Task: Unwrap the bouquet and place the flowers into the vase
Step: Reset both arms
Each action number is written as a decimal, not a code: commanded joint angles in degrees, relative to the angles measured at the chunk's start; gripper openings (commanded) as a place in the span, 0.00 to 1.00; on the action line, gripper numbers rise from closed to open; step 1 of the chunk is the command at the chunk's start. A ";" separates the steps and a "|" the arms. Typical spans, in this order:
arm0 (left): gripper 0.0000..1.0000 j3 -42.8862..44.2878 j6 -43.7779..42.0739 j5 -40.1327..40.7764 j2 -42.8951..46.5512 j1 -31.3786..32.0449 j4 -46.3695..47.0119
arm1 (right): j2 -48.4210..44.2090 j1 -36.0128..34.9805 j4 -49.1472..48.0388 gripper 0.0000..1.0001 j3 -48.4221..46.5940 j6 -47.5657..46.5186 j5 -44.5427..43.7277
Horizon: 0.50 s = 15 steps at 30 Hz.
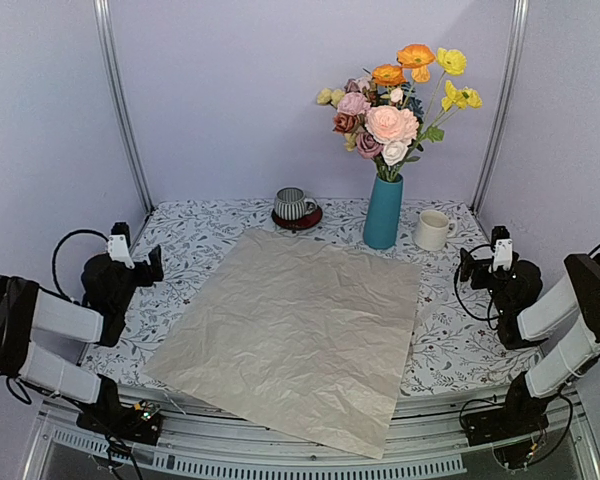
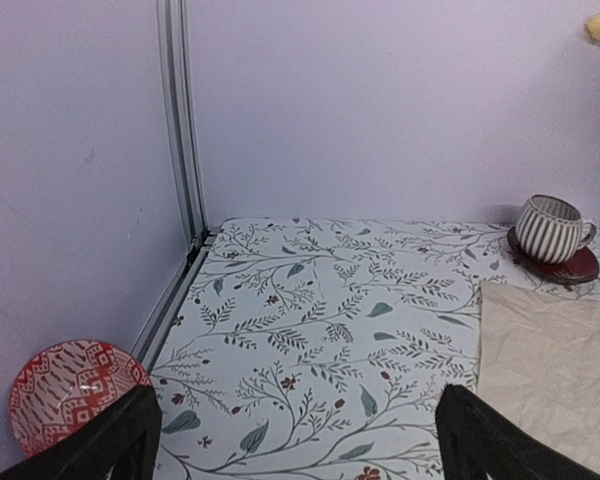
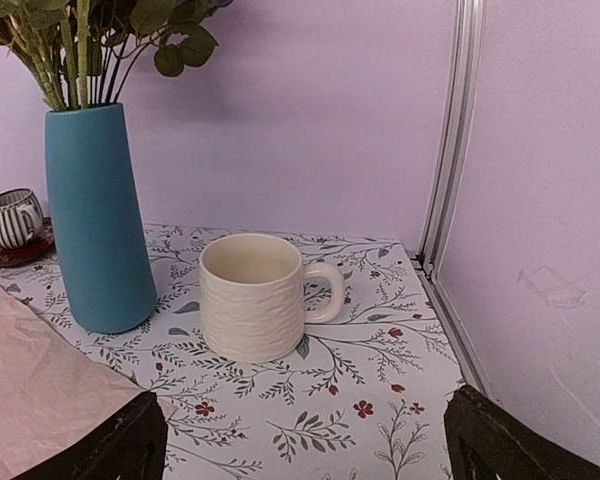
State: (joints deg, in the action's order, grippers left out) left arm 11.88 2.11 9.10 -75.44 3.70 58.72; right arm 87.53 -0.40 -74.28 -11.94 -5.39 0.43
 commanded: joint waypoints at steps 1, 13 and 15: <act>0.98 3.56 0.83 -3.00 -2.02 -1.95 -0.25 | 0.63 0.10 -2.55 0.99 -0.55 1.27 1.46; 0.91 1.20 -5.41 -8.39 -13.73 -3.36 18.48 | 0.63 0.13 -2.56 0.99 -0.54 1.26 1.41; 0.93 2.67 -3.87 -7.19 -12.25 -3.68 12.68 | 0.63 0.13 -2.52 0.99 -0.58 1.26 1.42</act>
State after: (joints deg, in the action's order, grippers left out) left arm 12.47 -1.13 3.75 -88.64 0.84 71.53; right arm 87.53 -0.36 -75.09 -11.97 -4.91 1.15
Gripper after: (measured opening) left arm 0.923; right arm 0.988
